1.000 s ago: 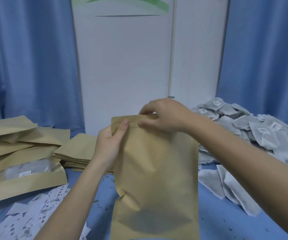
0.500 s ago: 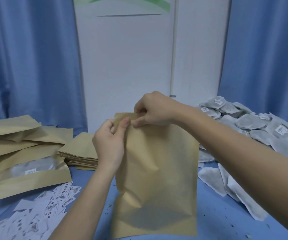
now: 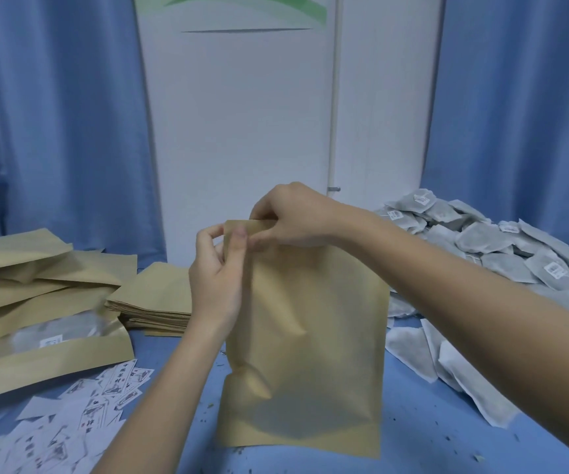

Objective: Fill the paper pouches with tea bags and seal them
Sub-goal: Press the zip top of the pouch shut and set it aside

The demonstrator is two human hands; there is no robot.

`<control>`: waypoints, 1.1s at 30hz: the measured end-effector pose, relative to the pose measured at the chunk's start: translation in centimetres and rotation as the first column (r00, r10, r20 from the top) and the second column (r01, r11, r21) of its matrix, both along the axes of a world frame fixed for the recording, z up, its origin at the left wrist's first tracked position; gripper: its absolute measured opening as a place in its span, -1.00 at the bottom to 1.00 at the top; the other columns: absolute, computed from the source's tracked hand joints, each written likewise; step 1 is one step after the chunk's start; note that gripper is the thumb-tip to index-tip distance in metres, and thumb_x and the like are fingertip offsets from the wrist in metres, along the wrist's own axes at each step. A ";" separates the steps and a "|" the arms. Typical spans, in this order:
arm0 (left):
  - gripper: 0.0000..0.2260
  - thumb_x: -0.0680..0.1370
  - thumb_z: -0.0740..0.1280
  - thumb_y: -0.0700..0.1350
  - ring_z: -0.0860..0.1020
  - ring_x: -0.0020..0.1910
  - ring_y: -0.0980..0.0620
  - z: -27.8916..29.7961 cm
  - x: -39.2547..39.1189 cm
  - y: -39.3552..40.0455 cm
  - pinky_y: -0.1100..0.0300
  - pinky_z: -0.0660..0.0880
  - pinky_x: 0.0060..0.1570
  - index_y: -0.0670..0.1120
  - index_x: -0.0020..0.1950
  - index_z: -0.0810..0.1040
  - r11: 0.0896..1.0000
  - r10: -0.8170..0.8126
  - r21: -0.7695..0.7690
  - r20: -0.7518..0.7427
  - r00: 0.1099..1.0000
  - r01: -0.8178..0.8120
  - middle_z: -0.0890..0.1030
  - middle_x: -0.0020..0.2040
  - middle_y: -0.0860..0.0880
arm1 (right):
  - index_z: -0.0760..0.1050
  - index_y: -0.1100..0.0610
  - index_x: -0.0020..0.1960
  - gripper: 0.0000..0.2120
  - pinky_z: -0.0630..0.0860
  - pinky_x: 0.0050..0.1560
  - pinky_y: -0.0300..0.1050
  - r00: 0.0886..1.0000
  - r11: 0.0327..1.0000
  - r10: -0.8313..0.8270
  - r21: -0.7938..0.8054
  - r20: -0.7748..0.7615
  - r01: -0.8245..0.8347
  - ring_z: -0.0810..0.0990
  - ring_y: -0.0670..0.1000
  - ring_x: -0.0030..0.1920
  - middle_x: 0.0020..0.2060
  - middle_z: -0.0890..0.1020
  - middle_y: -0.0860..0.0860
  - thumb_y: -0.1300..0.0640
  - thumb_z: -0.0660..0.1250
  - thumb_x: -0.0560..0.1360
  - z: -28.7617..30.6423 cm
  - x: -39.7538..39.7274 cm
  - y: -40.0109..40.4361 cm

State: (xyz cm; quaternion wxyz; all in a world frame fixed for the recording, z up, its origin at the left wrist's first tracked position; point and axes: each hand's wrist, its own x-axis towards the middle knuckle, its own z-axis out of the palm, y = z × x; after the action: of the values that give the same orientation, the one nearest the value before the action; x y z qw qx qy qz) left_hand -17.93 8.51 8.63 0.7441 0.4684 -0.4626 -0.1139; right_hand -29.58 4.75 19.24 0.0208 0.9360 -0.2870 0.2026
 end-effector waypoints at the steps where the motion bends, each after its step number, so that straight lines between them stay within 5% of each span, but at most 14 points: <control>1: -0.78 0.46 0.22 0.25 0.54 -0.20 0.28 0.0 0.0 0.0 0.23 0.44 -0.13 0.15 -0.05 0.42 1.000 -0.008 0.001 0.004 1.000 0.008 0.63 -0.27 0.23 | 0.55 0.12 -0.19 -0.80 0.35 -0.33 -0.14 1.000 1.000 -0.006 -0.017 0.002 0.006 0.42 -0.10 -0.34 -0.41 0.49 -0.07 -0.03 0.37 0.44 0.0 0.2 0.0; 4: -0.89 0.54 0.30 0.05 0.57 -0.16 0.12 0.3 0.1 0.3 0.15 0.46 -0.09 0.05 -0.04 0.55 0.998 -0.054 -0.029 -0.003 0.999 0.054 0.64 -0.23 0.10 | 0.60 0.11 -0.15 -0.83 0.37 -0.32 -0.13 0.999 0.992 -0.029 -0.123 0.032 0.032 0.47 -0.01 -0.26 -0.39 0.51 -0.07 0.00 0.35 0.44 -0.3 0.6 0.0; 7: -0.85 0.56 0.32 -0.06 0.53 -0.23 0.09 0.5 0.3 0.5 0.16 0.45 -0.17 -0.06 -0.16 0.61 0.994 -0.065 -0.091 -0.011 0.998 0.064 0.64 -0.27 0.02 | 0.61 0.08 -0.11 -0.77 0.48 -0.17 -0.11 1.000 0.998 0.017 -0.054 0.021 -0.016 0.55 -0.02 -0.15 -0.23 0.64 -0.02 -0.08 0.38 0.43 -0.1 -0.1 -0.2; 11: -0.76 0.57 0.31 -0.05 0.38 -0.37 0.15 0.1 0.5 0.5 0.25 0.33 -0.33 -0.04 -0.30 0.53 0.995 0.016 -0.102 0.003 1.000 -0.016 0.50 -0.43 0.14 | 0.56 0.10 -0.27 -0.68 0.30 -0.43 -0.20 0.991 0.996 -0.067 -0.058 -0.120 0.061 0.42 -0.12 -0.39 -0.46 0.49 -0.06 -0.17 0.41 0.39 0.8 -2.0 -1.1; 15: -0.72 0.57 0.30 -0.06 0.32 -0.42 0.19 -0.2 0.2 0.3 0.29 0.29 -0.38 -0.08 -0.34 0.46 0.992 0.050 -0.119 0.004 0.999 -0.050 0.43 -0.47 0.15 | 0.26 0.10 -0.44 -0.53 0.17 -0.44 -0.15 0.988 0.973 -0.082 -0.225 -0.130 0.051 0.30 -0.09 -0.44 -0.53 0.34 -0.04 -0.15 0.36 0.44 -0.3 -2.3 -1.6; 19: -0.68 0.57 0.29 -0.03 0.38 -0.30 0.07 -0.6 0.5 0.3 0.17 0.31 -0.26 -0.26 -0.24 0.49 0.989 0.054 -0.134 0.001 0.999 -0.054 0.49 -0.33 -0.06 | 0.38 0.09 -0.37 -0.61 0.22 -0.37 -0.11 0.994 0.986 -0.013 -0.165 -0.112 -0.005 0.30 -0.06 -0.44 -0.52 0.33 -0.04 -0.17 0.38 0.41 -0.1 -3.1 -1.9; 25: -0.82 0.58 0.28 -0.09 0.49 -0.35 0.26 -0.7 0.6 0.3 0.38 0.43 -0.30 -0.05 -0.21 0.57 0.993 0.013 -0.117 -0.024 1.000 -0.016 0.60 -0.37 0.17 | 0.31 0.07 -0.38 -0.62 0.21 -0.38 -0.15 0.987 0.980 -0.044 -0.197 -0.153 0.013 0.32 -0.10 -0.41 -0.49 0.36 -0.08 -0.10 0.35 0.47 -0.7 -4.1 -2.8; 29: -0.82 0.58 0.28 -0.08 0.52 -0.24 0.13 -1.1 1.3 0.2 0.23 0.46 -0.19 -0.04 -0.19 0.57 0.993 0.015 -0.116 -0.074 0.997 -0.024 0.62 -0.28 0.09 | 0.44 0.23 -0.25 -0.56 0.27 -0.33 -0.10 0.990 0.978 -0.043 -0.209 -0.137 0.013 0.32 -0.06 -0.40 -0.47 0.36 -0.02 -0.17 0.32 0.45 -0.4 -4.8 -3.2; 33: -0.83 0.58 0.28 -0.08 0.56 -0.24 0.13 -1.3 2.0 -0.1 0.24 0.50 -0.18 -0.02 -0.18 0.60 0.994 -0.008 -0.106 -0.092 0.996 -0.002 0.65 -0.30 0.13 | 0.42 0.20 -0.22 -0.67 0.45 -0.03 0.02 0.986 0.983 -0.017 -0.186 -0.165 -0.014 0.37 -0.01 -0.32 -0.40 0.45 -0.01 -0.06 0.28 0.52 -0.8 -5.2 -3.7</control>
State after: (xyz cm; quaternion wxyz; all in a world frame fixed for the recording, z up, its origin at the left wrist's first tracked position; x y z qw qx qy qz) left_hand -15.92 8.43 7.34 0.7882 0.4218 -0.4339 -0.1118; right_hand -34.80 1.01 18.41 0.1322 0.9434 -0.2648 0.1499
